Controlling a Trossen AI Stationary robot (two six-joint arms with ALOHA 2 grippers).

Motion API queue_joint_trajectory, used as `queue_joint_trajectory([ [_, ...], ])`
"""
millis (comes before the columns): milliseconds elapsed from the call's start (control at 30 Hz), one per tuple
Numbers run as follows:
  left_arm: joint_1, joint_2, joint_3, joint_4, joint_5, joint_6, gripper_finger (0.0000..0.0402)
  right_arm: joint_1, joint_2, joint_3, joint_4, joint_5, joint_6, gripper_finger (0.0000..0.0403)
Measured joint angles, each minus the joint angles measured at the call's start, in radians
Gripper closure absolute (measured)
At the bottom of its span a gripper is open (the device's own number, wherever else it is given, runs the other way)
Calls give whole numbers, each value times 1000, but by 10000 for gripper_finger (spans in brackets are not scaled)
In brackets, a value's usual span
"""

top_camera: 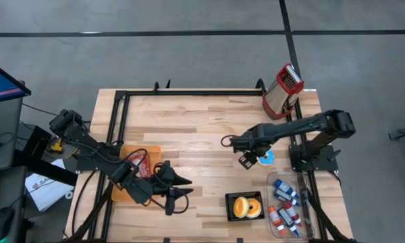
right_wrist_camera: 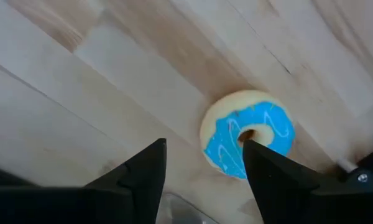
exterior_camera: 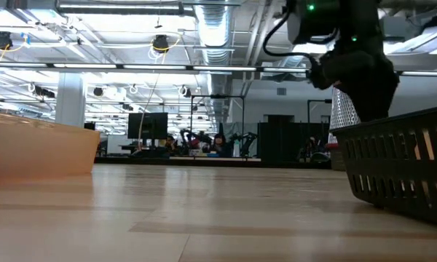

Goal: Pick & Place Food Item
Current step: Put the blue donut into the black bin

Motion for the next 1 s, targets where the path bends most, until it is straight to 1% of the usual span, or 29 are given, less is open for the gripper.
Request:
queue_joint_trajectory([
  [233, -20, 0, 0, 0, 0, 1, 266, -3, -85, -121, 157, 5, 149, 171],
  [433, -27, 0, 0, 2, 0, 18, 266, 8, -161, -251, 246, -17, 270, 172],
  [533, -27, 0, 0, 8, 0, 19, 266, 20, -181, -270, 250, 4, 306, 176],
  [633, -27, 0, 0, 10, 11, 19, 266, 23, -186, -272, 250, 31, 318, 179],
  [767, -27, 0, 0, 11, 17, 22, 266, 24, -163, -278, 252, 30, 321, 179],
  [900, -33, 0, 0, 16, 17, 22, 266, 25, -148, -314, 290, 29, 345, 179],
  [1000, -34, 0, 0, 16, 17, 18, 266, 32, -148, -338, 281, 29, 354, 179],
])
